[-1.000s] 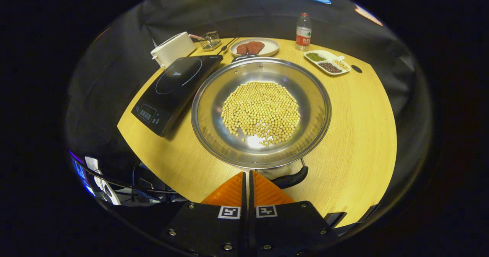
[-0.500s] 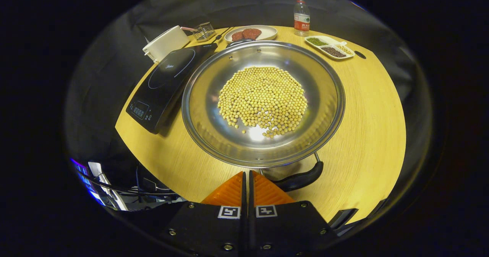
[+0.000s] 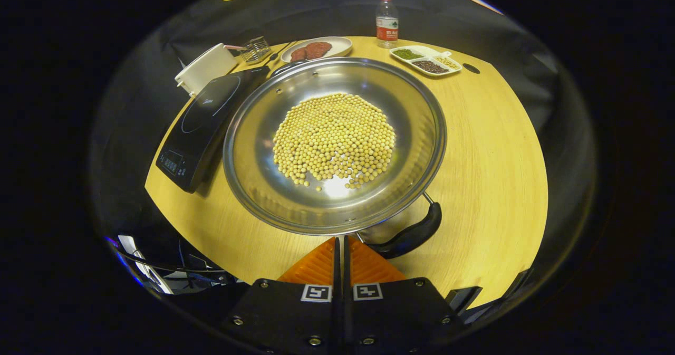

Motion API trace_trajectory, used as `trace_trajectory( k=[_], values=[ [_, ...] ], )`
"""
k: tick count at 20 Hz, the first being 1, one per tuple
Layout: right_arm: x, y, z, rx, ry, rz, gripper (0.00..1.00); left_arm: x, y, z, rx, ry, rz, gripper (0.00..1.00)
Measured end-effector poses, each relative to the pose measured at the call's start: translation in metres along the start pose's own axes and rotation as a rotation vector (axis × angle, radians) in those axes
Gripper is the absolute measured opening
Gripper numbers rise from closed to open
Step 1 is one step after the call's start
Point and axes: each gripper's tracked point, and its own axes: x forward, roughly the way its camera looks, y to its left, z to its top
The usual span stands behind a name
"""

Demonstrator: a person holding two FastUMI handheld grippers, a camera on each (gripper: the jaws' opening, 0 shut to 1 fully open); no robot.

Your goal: First push the handle of the pot to place it horizontally, then grasp the pot with both hands and set it on the induction cooktop.

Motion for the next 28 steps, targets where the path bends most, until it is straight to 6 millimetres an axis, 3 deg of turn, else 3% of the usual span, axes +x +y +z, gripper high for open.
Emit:
trace_trajectory(
  k=[15, 24, 25, 26, 28],
  values=[
    [0.002, -0.062, 0.020, 0.045, -0.020, -0.122, 0.00, 0.011, -0.033, 0.006, 0.026, 0.000, -0.064, 0.94],
    [0.006, -0.101, 0.035, 0.091, -0.018, -0.166, 0.01, 0.011, -0.030, 0.001, -0.013, 0.021, -0.029, 0.94],
    [0.007, -0.106, 0.037, 0.098, -0.016, -0.169, 0.01, 0.012, -0.030, 0.001, -0.013, 0.023, -0.026, 0.99],
    [0.007, -0.109, 0.039, 0.106, -0.018, -0.167, 0.01, 0.013, -0.029, 0.002, -0.011, 0.025, -0.020, 0.94],
    [0.008, -0.116, 0.046, 0.120, -0.024, -0.163, 0.01, 0.014, -0.030, 0.000, -0.014, 0.026, -0.014, 0.96]
  ],
)
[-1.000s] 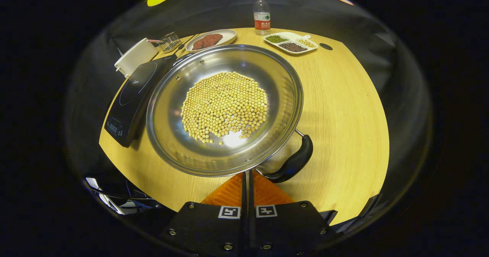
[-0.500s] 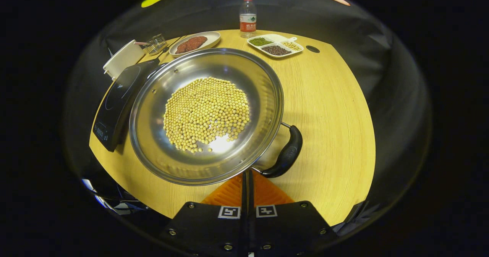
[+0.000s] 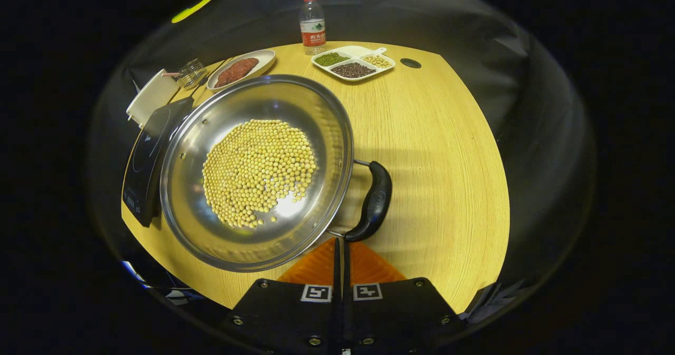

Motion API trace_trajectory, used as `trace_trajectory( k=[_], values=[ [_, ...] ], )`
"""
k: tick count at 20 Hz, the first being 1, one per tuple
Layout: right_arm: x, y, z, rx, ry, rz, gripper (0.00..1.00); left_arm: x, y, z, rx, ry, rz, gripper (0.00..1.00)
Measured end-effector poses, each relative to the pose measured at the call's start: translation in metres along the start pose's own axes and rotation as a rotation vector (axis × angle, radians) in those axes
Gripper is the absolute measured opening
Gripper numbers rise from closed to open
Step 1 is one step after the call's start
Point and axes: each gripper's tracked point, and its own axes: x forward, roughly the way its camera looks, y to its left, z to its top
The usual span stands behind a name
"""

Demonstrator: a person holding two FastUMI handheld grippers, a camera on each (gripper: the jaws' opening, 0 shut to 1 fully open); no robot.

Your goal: First push the handle of the pot to place it horizontally, then grasp the pot with both hands and set it on the induction cooktop.

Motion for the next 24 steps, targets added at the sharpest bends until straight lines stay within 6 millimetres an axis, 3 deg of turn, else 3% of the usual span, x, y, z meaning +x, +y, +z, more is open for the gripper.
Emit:
trace_trajectory(
  k=[9, 13, 16, 20, 21, 22, 24],
  values=[
    [0.011, -0.017, 0.024, 0.010, -0.037, -0.011, 0.00, 0.012, -0.011, -0.019, -0.007, 0.037, -0.008, 0.97],
    [0.009, -0.021, 0.023, 0.031, -0.048, -0.020, 0.01, 0.018, -0.016, -0.029, -0.012, 0.061, -0.029, 0.98],
    [-0.005, -0.033, 0.024, 0.017, -0.090, -0.072, 0.01, 0.023, -0.017, -0.038, -0.017, 0.083, -0.047, 0.99],
    [-0.034, -0.032, 0.031, 0.047, -0.182, -0.052, 0.02, 0.031, -0.024, -0.062, -0.028, 0.130, -0.084, 0.94],
    [-0.038, -0.031, 0.032, 0.055, -0.206, -0.043, 0.12, 0.033, -0.027, -0.068, -0.030, 0.144, -0.097, 0.96],
    [-0.041, -0.029, 0.032, 0.059, -0.219, -0.032, 0.39, 0.036, -0.033, -0.077, -0.033, 0.163, -0.117, 0.97],
    [-0.039, -0.025, 0.030, 0.073, -0.233, -0.012, 0.69, 0.043, -0.046, -0.101, -0.046, 0.221, -0.165, 0.97]
  ],
)
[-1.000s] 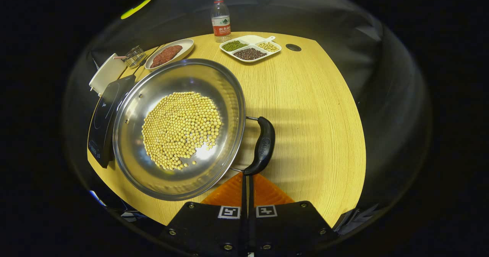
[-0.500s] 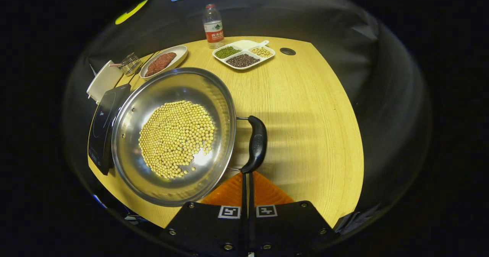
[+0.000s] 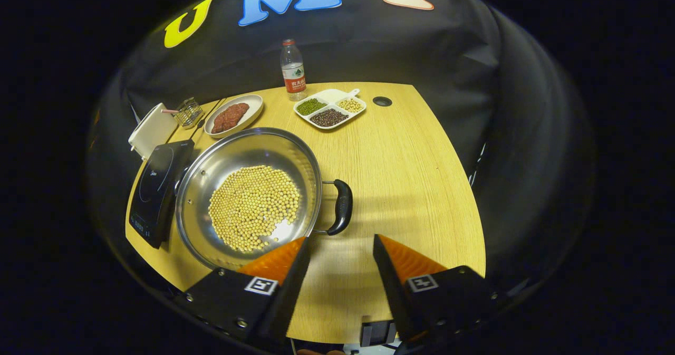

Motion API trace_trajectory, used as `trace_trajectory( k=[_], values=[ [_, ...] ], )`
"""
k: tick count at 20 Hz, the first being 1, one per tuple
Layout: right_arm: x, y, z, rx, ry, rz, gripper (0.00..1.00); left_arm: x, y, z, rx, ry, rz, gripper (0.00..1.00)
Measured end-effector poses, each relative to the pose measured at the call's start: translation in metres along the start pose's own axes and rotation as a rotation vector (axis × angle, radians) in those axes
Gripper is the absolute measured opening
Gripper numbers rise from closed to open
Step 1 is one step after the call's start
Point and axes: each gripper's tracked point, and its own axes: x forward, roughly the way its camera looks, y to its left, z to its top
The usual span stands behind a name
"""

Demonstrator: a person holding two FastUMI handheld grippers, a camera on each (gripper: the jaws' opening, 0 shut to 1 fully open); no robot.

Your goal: First push the handle of the pot to place it horizontally, then grasp the pot with both hands and set it on the induction cooktop.

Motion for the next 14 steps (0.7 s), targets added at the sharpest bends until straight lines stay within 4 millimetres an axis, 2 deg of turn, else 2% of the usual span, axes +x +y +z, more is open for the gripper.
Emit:
trace_trajectory(
  k=[1, 2, 3, 4, 8, 14],
  values=[
    [0.001, 0.001, -0.002, 0.010, -0.002, 0.005, 0.83, 0.008, -0.005, -0.016, -0.011, 0.041, -0.028, 0.97],
    [0.000, 0.002, -0.003, 0.023, -0.007, 0.012, 0.81, 0.014, -0.009, -0.033, -0.021, 0.089, -0.047, 0.96],
    [0.000, 0.002, -0.003, 0.038, -0.010, 0.012, 0.90, 0.022, -0.010, -0.053, -0.026, 0.129, -0.058, 0.97],
    [0.001, 0.001, -0.003, 0.052, -0.013, 0.012, 0.90, 0.029, -0.009, -0.068, -0.028, 0.163, -0.060, 0.95],
    [0.008, 0.001, -0.005, 0.088, -0.014, 0.009, 0.90, 0.049, -0.005, -0.115, -0.022, 0.270, -0.054, 0.99],
    [0.023, 0.005, 0.011, 0.082, -0.050, 0.004, 0.90, 0.088, 0.001, -0.164, -0.008, 0.379, -0.059, 0.97]
  ],
)
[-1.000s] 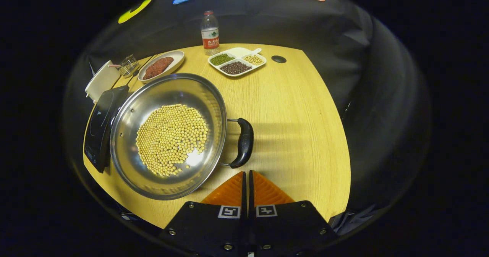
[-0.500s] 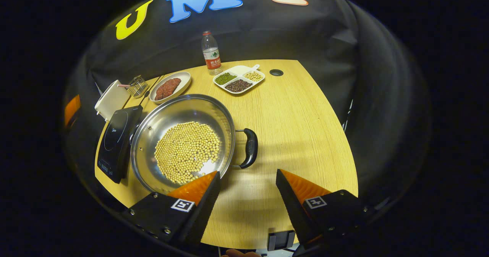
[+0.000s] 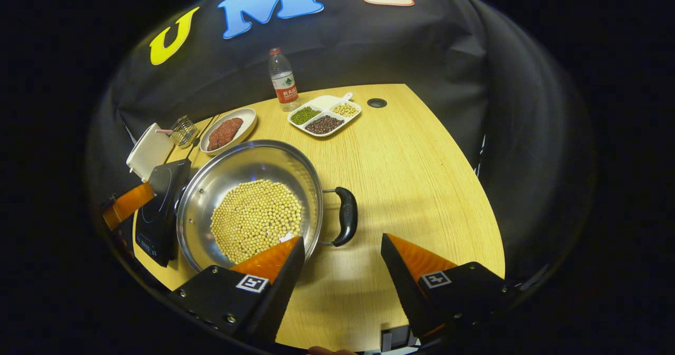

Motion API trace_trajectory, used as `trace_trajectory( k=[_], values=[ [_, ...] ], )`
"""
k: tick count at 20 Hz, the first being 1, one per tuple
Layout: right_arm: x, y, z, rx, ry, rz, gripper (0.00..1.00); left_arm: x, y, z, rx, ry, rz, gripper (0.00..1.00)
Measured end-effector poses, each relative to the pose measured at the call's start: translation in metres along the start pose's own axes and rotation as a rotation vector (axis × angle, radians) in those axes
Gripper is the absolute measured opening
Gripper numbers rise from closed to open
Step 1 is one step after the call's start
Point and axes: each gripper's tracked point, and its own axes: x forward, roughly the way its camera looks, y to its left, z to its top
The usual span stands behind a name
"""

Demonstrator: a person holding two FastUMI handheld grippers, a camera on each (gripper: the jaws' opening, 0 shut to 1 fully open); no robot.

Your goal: First push the handle of the pot to place it horizontally, then grasp the pot with both hands and set it on the induction cooktop.

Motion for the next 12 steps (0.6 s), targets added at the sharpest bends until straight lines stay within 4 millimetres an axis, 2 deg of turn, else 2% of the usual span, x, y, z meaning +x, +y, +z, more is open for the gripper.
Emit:
trace_trajectory(
  k=[3, 7, 12],
  values=[
    [0.011, 0.002, 0.007, 0.001, -0.008, -0.007, 0.90, 0.023, 0.003, -0.016, 0.023, 0.049, -0.004, 0.97],
    [0.029, 0.005, 0.005, 0.025, 0.013, -0.011, 0.90, 0.047, 0.014, -0.037, 0.035, 0.111, 0.015, 0.96],
    [0.052, 0.005, 0.005, 0.037, 0.028, -0.016, 0.90, 0.074, 0.024, -0.053, 0.055, 0.159, 0.021, 0.97]
  ],
)
